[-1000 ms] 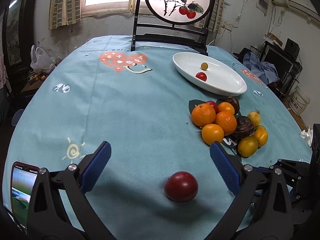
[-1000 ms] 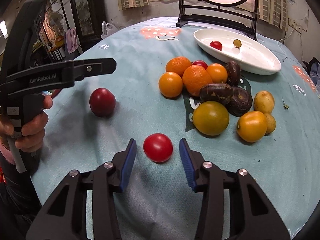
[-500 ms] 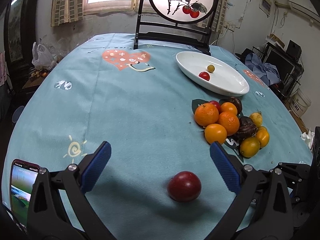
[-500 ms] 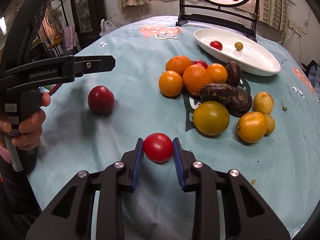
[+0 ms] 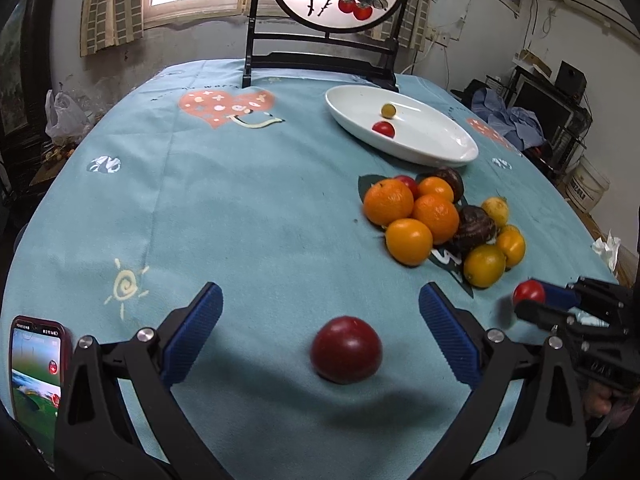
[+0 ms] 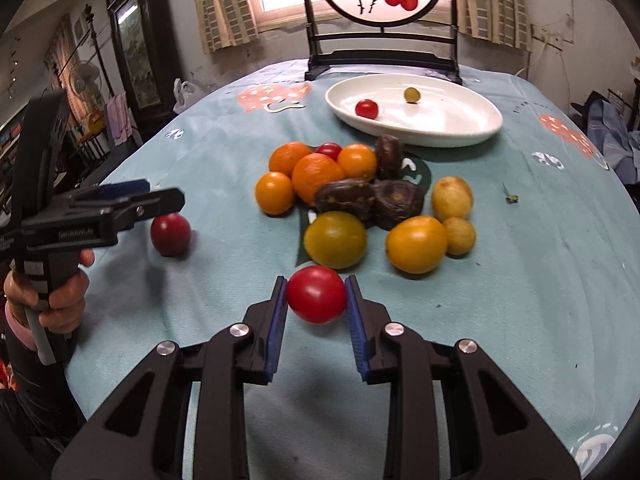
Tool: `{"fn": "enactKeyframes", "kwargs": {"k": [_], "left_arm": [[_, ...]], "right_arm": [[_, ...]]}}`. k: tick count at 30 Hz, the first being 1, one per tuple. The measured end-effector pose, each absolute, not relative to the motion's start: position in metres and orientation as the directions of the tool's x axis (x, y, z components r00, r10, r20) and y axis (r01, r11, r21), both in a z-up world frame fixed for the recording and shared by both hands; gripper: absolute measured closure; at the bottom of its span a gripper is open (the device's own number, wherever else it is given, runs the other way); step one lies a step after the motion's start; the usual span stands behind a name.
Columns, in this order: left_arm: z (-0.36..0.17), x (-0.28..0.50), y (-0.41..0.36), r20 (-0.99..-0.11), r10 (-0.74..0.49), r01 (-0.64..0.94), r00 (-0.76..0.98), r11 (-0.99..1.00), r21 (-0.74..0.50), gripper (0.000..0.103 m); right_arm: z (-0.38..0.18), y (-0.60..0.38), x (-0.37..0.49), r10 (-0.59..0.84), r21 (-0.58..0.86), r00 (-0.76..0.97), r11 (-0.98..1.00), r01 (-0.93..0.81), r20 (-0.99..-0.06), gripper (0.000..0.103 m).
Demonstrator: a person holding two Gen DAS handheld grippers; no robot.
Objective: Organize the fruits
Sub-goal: 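Grasp the large red plum with the left tool while the right grasps a red cherry tomato, then carry both fruits to the white plate and release them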
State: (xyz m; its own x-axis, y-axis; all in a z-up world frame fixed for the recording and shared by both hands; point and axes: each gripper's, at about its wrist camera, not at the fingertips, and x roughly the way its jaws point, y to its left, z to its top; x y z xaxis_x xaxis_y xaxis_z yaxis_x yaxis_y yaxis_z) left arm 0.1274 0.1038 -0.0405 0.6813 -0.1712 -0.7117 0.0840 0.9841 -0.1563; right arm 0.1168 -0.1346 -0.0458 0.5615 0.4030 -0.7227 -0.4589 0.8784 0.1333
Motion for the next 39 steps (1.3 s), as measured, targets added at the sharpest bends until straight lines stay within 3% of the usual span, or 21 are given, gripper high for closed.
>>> {"fn": "enactKeyframes", "kwargs": {"k": [9,21,29,39], "left_arm": [[-0.046,0.12,0.099,-0.718,-0.215,0.13,0.662,0.977,-0.172,0.007],[-0.053,0.118,0.085,-0.748,-0.276,0.211,0.604,0.96,-0.183,0.04],[-0.063,0.126,0.085,-0.797,-0.226,0.165,0.56,0.973,-0.16,0.06],[-0.053,0.136,0.076,-0.791,-0.227,0.163,0.568,0.973,-0.163,0.063]], "right_arm": [[-0.042,-0.142,0.114,0.406,0.138,0.571,0.881,-0.453,-0.713,0.073],[-0.041,-0.143,0.113,0.408,0.142,0.575,0.882,-0.45,-0.71,0.073],[-0.046,-0.15,0.114,0.421,0.163,0.568,0.879,-0.449,-0.707,0.073],[-0.035,-0.165,0.127,0.473,0.219,0.56,0.86,-0.461,-0.68,0.073]]}}
